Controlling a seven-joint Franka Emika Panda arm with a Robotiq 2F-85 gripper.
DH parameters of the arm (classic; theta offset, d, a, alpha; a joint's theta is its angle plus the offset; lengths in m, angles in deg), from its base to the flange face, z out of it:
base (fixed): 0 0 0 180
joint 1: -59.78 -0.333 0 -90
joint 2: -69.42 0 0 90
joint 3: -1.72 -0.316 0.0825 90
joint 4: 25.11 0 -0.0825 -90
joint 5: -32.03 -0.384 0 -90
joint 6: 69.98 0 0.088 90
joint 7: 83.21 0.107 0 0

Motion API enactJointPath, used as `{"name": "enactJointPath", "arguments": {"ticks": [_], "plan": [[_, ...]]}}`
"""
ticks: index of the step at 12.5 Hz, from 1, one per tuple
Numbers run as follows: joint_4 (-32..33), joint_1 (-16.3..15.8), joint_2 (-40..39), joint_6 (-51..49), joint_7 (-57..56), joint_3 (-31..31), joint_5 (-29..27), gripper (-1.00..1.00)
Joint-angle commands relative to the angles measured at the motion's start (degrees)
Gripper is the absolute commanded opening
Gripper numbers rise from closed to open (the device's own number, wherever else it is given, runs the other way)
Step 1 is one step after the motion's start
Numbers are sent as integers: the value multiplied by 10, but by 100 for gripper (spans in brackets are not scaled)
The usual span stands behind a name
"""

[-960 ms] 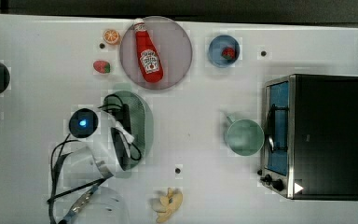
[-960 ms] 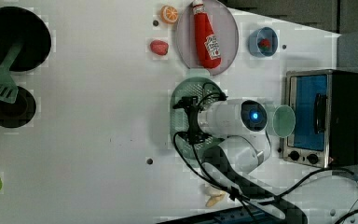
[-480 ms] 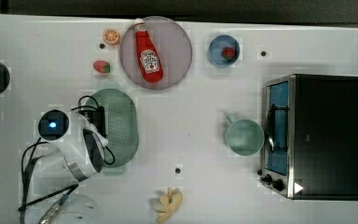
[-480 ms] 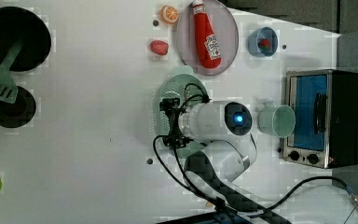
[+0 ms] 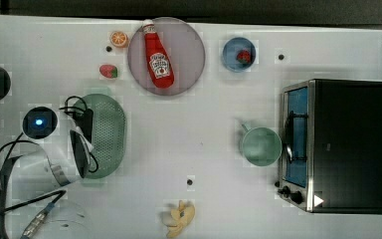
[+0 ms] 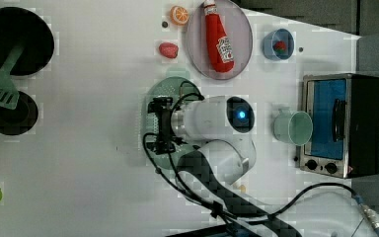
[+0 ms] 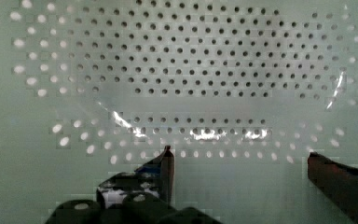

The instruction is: Drag strainer right to left.

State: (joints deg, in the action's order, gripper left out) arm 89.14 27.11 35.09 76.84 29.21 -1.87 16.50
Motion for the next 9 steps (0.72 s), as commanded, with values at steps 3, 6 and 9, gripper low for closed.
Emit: {"name": "enactJointPath", "arguments": {"ticks": [3, 6, 9], "plan": [[-63, -45, -29, -13, 29, -7, -11, 100], [-73, -58, -33, -13, 35, -5, -13, 100], [-82, -71, -38, 14, 77, -6, -15, 100]]}}
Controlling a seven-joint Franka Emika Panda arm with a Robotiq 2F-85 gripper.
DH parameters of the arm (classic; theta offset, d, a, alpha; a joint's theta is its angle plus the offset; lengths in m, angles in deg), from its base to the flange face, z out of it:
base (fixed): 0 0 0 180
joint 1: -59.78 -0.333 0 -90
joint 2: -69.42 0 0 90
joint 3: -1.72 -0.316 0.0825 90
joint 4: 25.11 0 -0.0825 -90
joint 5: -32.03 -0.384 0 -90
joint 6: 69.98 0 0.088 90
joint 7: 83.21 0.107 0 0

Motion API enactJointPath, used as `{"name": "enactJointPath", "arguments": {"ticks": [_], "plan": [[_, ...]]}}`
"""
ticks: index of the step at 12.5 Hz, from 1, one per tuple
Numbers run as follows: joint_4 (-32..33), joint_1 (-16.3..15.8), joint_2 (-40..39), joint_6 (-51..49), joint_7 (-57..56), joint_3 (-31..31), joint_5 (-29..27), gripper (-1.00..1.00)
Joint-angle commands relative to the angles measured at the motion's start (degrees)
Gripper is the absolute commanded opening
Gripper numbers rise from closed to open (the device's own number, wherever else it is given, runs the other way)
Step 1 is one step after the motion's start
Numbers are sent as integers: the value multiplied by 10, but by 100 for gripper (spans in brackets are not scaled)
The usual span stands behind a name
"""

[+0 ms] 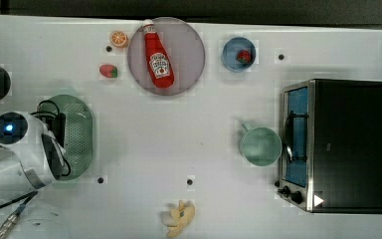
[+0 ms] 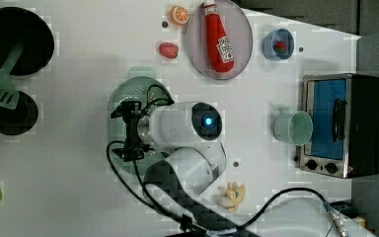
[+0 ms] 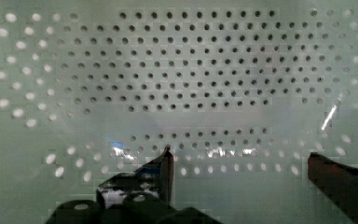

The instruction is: Drag strainer right to left.

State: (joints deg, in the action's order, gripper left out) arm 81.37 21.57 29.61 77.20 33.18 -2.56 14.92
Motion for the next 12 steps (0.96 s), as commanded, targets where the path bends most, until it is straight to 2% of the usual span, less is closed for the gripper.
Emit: {"name": "enactJointPath", "arguments": {"ticks": [1, 3, 6, 12], "plan": [[-4, -18, 18, 10, 37, 2, 4, 100], [-2, -18, 38, -10, -5, 13, 26, 100], [-2, -16, 121, -137, -149, 59, 67, 100], [-5, -3, 376, -373, -455, 258, 127, 100]]}}
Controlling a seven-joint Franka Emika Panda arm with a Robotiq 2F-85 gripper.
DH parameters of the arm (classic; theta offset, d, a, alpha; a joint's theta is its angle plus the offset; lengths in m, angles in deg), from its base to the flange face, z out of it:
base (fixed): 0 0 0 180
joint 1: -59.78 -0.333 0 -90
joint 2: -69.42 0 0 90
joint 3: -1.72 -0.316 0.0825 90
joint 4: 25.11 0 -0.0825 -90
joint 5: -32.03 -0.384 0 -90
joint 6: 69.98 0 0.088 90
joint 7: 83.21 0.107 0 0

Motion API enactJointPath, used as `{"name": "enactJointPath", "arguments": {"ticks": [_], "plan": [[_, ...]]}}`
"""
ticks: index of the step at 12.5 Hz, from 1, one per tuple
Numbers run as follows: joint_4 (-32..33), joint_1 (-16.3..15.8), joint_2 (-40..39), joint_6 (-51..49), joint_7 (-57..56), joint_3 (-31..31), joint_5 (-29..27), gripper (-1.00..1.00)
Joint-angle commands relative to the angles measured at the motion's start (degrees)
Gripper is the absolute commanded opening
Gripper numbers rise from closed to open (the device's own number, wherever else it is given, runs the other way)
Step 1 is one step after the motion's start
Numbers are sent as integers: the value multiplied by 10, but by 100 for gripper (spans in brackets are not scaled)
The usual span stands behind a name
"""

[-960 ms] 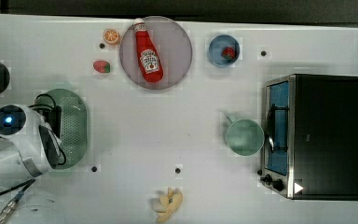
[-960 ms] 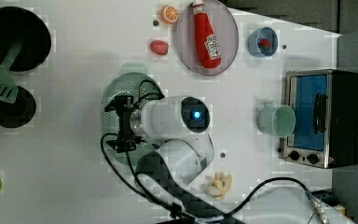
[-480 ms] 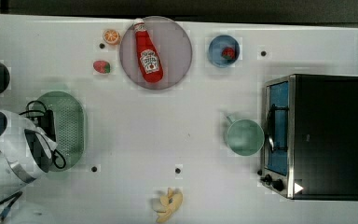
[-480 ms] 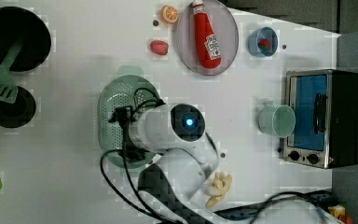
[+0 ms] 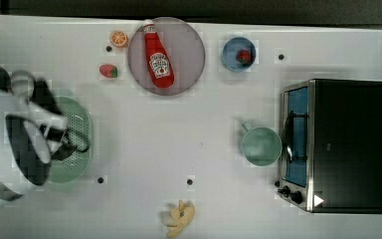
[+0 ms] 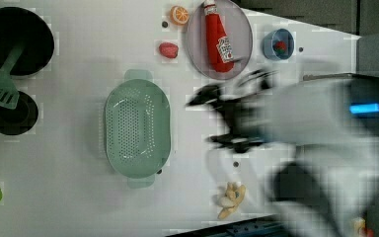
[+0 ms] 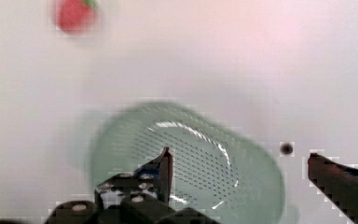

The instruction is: Drag strainer right to left.

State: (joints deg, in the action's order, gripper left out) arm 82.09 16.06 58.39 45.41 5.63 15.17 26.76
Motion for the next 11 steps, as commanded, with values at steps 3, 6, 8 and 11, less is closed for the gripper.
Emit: {"name": "enactJointPath", "arguments": {"ticks": [3, 6, 8, 11], "plan": [[-13, 64, 186, -118, -352, 179, 117, 100], [-11, 67, 236, -152, -412, 249, 149, 100], [-9, 67, 242, -171, -412, 266, 149, 100], [-9, 67, 236, -172, -412, 275, 149, 100]]}}
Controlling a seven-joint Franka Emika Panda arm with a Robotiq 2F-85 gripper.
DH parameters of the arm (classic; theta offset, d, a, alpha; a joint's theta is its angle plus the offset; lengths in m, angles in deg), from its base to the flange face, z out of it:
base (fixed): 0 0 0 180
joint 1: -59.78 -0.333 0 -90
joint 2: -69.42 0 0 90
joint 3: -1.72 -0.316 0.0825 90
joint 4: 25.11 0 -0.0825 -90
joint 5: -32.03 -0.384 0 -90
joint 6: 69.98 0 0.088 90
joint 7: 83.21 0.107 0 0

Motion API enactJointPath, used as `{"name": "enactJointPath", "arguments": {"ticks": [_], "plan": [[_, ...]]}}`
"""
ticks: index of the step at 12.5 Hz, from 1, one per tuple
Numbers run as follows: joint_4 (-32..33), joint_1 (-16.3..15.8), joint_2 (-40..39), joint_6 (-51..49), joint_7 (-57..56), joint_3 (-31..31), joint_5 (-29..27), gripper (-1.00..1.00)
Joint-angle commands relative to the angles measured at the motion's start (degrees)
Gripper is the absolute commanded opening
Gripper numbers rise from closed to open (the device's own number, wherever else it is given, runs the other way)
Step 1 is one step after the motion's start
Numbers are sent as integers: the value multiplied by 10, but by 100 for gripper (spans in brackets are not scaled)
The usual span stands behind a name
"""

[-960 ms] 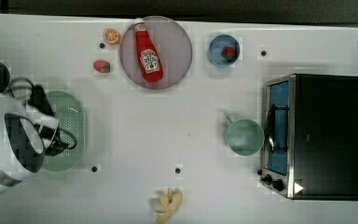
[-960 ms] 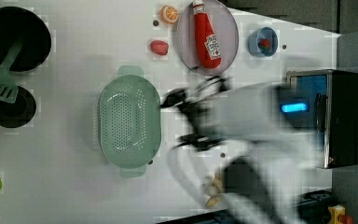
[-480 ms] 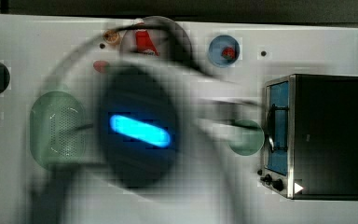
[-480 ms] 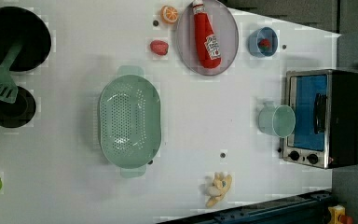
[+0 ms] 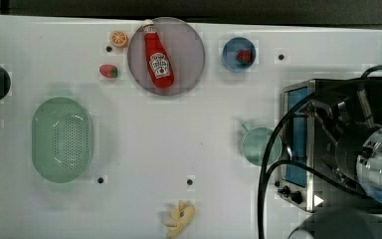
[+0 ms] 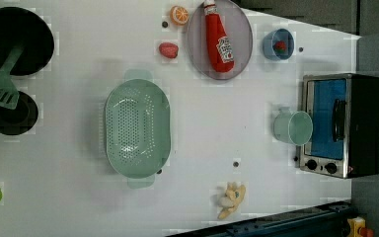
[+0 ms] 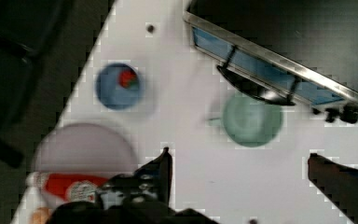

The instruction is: Drag strainer right to left.

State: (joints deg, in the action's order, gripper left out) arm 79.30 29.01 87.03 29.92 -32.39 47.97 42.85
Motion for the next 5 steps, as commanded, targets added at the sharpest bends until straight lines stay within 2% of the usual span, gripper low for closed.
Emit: {"name": "enactJointPath", "arguments": {"ticks": [1, 5], "plan": [[19, -62, -52, -18, -32, -53, -12, 100], [19, -62, -57, -17, -32, -53, -12, 100]]}}
